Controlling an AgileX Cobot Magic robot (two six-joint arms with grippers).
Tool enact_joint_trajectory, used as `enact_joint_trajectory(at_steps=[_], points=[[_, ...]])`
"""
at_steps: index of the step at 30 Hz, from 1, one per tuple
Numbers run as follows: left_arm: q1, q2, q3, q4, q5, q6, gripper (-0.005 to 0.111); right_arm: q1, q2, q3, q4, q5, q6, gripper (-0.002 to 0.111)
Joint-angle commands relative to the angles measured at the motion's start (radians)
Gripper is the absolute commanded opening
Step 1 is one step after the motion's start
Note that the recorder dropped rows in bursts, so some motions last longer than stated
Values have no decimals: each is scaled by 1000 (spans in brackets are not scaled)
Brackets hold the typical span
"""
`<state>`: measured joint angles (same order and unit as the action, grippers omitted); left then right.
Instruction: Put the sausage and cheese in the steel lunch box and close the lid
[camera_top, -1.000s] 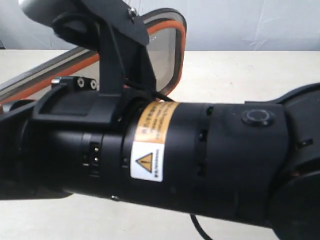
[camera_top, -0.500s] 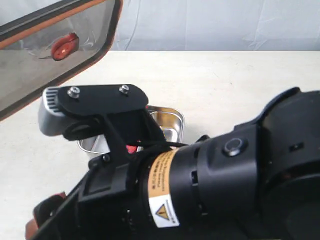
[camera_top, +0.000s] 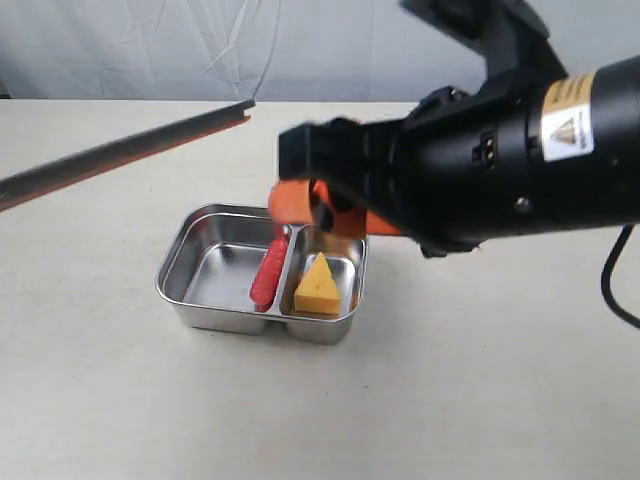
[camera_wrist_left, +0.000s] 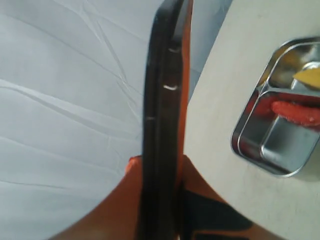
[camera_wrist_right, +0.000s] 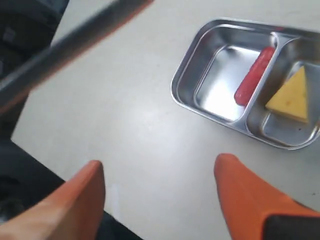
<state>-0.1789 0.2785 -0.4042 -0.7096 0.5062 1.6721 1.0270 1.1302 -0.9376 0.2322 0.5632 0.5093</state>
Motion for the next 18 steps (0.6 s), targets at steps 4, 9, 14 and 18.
enact_joint_trajectory(at_steps=[4,9,14,18], points=[[-34,-28,-8,155,-1,-15,0,-144,57,-1,555,-53,-354,31],[-34,-30,-8,144,-11,-15,0,-154,145,-1,919,-48,-576,3],[-34,-35,-8,133,-11,-15,0,-154,189,-1,1059,-57,-685,-1],[-34,-35,-6,116,-11,-15,0,-154,190,-1,965,-78,-701,-1]])
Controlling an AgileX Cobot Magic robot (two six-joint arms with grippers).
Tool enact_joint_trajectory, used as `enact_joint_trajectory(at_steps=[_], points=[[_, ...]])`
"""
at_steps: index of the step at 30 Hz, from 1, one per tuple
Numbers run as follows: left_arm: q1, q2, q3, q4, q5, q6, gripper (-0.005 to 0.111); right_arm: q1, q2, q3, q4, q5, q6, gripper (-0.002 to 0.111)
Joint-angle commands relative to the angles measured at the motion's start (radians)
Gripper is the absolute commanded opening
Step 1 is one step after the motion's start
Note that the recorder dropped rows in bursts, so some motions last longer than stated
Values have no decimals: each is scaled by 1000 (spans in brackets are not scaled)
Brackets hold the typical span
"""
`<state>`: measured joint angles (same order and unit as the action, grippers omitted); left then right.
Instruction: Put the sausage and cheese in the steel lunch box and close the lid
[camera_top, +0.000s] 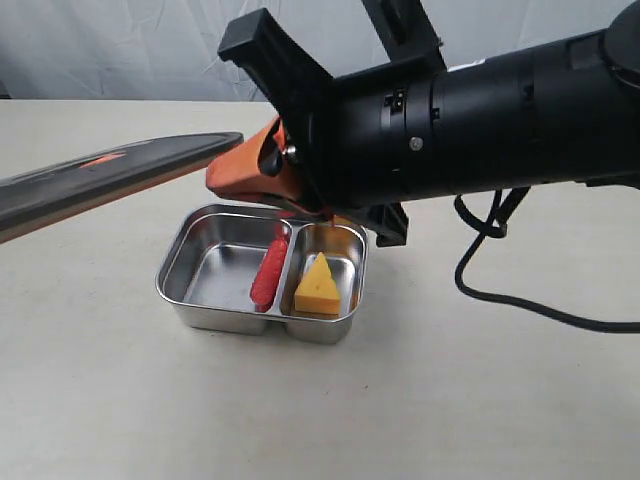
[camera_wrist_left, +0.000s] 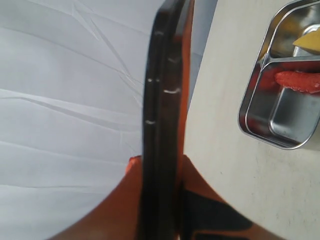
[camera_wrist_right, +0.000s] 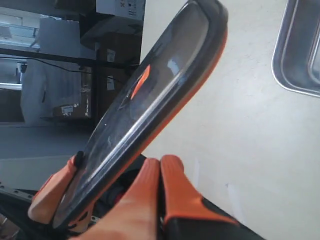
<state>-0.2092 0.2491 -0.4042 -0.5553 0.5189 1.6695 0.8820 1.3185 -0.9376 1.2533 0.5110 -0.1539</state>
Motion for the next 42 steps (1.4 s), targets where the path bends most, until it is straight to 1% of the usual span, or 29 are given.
enact_joint_trajectory(at_steps=[1,4,6,8,13,14,15,16,20,25,27,32,36,37,40,42], points=[[-4,-5,-2,-42,-24,-13,0,-9,1,-1,-91,-32,-38,-1],[-5,-5,5,-56,-24,-13,0,-9,1,-1,-153,-28,-38,-1],[-5,-5,5,-56,-22,-11,0,-9,1,-1,-141,-23,-33,5],[-5,-5,5,-56,-20,-8,0,-9,1,-1,-98,-25,-29,17],[-5,-5,5,-56,-11,-6,0,-9,3,-1,70,-38,-28,59],[-5,-5,5,-59,-8,-6,0,-7,8,-1,83,-45,-28,65],[-5,-5,5,-59,-3,-6,0,-7,14,-1,102,-49,-28,68],[-7,-5,5,-59,1,-3,0,-7,24,-1,127,-52,-28,69],[-14,-5,5,-103,25,44,0,-7,71,-1,198,-50,-28,69],[-14,-5,5,-122,36,46,0,-7,118,-1,247,-62,-28,68],[-14,-5,5,-122,48,46,0,-7,128,-1,247,-84,-28,59],[-14,-5,5,-122,71,46,0,-9,133,-1,236,-177,-33,23],[-14,-5,5,-122,73,46,0,-9,128,-1,154,-198,-34,1],[-14,-5,5,-122,73,43,0,-9,129,-3,111,-187,-36,-1],[-16,-5,5,-122,85,43,0,-9,129,-5,10,-183,-36,-1],[-18,-10,5,-124,109,42,0,-9,129,-5,-29,-182,-36,-1]])
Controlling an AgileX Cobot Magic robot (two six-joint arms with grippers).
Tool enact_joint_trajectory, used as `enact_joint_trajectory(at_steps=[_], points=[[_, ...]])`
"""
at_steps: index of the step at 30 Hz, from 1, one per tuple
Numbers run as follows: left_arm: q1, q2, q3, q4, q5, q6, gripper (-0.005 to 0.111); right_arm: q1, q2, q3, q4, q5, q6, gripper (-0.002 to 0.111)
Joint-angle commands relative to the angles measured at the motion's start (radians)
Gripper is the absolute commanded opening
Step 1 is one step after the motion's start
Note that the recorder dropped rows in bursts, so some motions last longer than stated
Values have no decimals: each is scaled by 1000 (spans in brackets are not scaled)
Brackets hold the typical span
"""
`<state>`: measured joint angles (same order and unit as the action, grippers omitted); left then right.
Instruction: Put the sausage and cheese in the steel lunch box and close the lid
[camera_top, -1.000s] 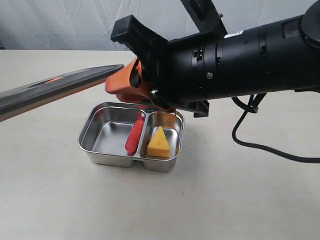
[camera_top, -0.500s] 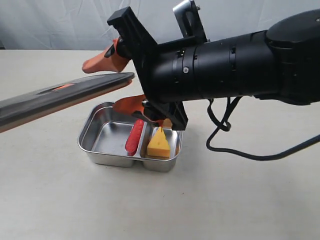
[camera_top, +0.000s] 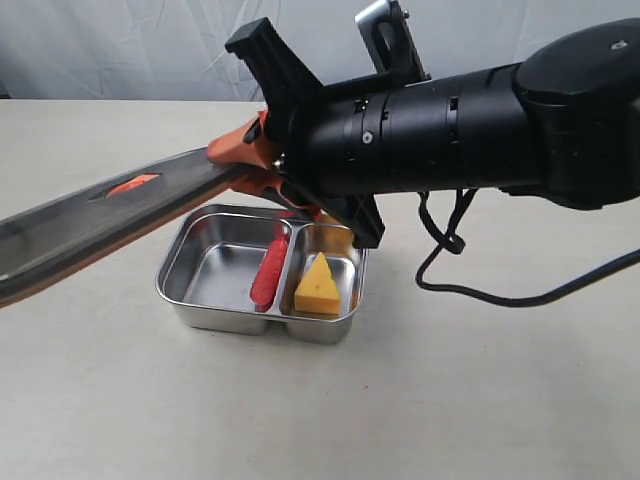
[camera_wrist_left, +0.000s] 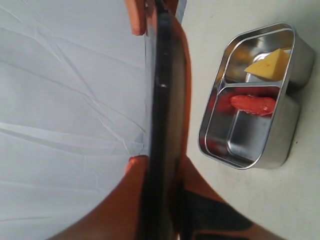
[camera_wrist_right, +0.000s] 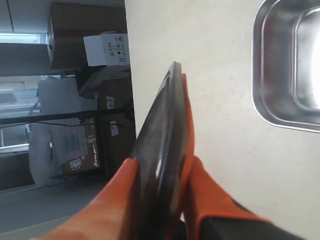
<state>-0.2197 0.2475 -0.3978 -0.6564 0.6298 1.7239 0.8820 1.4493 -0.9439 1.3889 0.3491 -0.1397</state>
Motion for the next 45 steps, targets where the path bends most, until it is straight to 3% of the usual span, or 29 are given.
enact_joint_trajectory(at_steps=[1,6,13,20,23,27,32,38,45], points=[[-12,-13,-2,-28,11,-16,0,-9,-2,1,-168,-18,-50,-1],[-12,-31,-2,-30,27,-65,7,-9,-2,1,-172,-33,-50,-1],[-12,-33,0,-44,82,-94,47,-2,-39,1,-213,-154,-52,-1],[-12,-83,11,-63,130,-102,50,-2,-98,1,-241,-255,-52,-1],[-12,-100,11,-3,64,-277,50,9,-105,14,-231,-318,-48,-1],[-21,-122,11,142,-58,-641,50,180,-196,177,-146,-793,-15,-1],[-33,-125,11,72,-148,-1058,50,455,-169,347,-205,-1351,341,-1],[-31,-118,11,27,-166,-1277,50,552,-16,366,-378,-1570,682,-1],[-31,-104,97,41,-245,-1697,50,568,104,354,-430,-1570,873,-1]])
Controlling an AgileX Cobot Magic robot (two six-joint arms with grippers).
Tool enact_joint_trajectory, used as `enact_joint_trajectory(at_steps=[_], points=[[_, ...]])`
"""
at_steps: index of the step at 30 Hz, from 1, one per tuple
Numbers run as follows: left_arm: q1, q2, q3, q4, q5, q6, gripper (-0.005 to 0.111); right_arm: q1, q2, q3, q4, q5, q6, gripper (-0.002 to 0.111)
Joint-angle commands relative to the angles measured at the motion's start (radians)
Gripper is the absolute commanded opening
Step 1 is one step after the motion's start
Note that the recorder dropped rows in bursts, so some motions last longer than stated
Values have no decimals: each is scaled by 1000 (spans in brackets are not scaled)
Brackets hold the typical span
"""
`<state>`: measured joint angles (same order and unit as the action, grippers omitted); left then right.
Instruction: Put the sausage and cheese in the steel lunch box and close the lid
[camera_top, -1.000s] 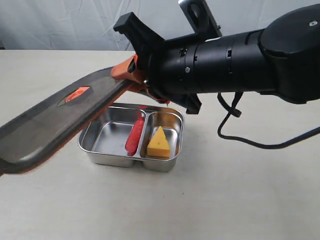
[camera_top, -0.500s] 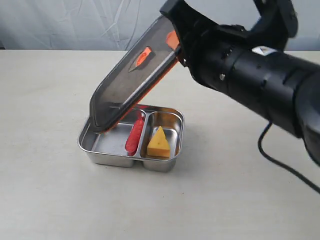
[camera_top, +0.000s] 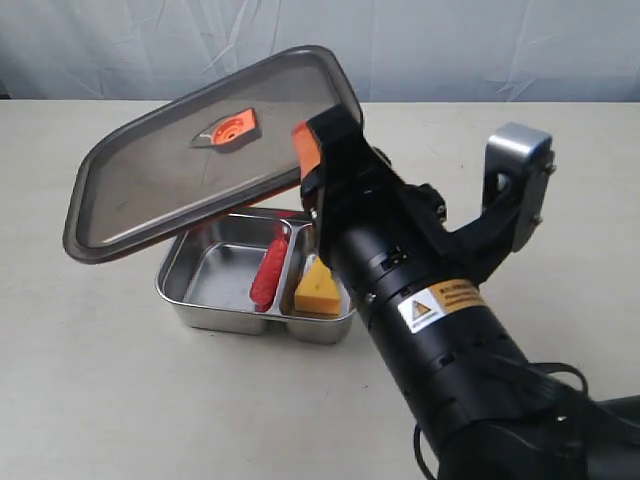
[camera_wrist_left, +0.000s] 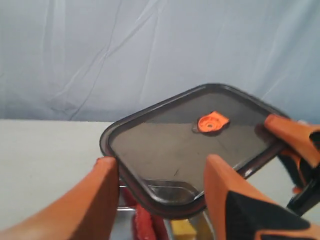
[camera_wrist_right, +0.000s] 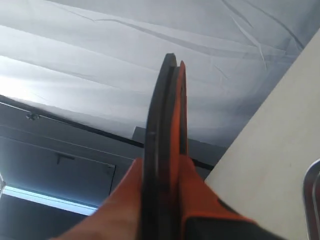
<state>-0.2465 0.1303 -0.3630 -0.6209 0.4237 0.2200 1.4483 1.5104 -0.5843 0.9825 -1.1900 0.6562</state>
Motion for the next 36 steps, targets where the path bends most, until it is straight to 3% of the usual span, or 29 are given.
enact_joint_trajectory(at_steps=[1,5,17,27,36], points=[[-4,23,85,6,-27,-200,50,2,50,-6,-19,-31,77,-1],[-4,37,157,6,-2,-200,50,2,60,-6,104,-31,73,-1],[-4,37,259,-97,-240,-201,50,2,209,-29,255,-31,141,-1],[-4,37,323,-124,-245,-195,50,-17,386,-142,268,-31,156,-1],[-4,37,333,-100,-259,-179,50,-29,404,-146,334,-31,153,-1]])
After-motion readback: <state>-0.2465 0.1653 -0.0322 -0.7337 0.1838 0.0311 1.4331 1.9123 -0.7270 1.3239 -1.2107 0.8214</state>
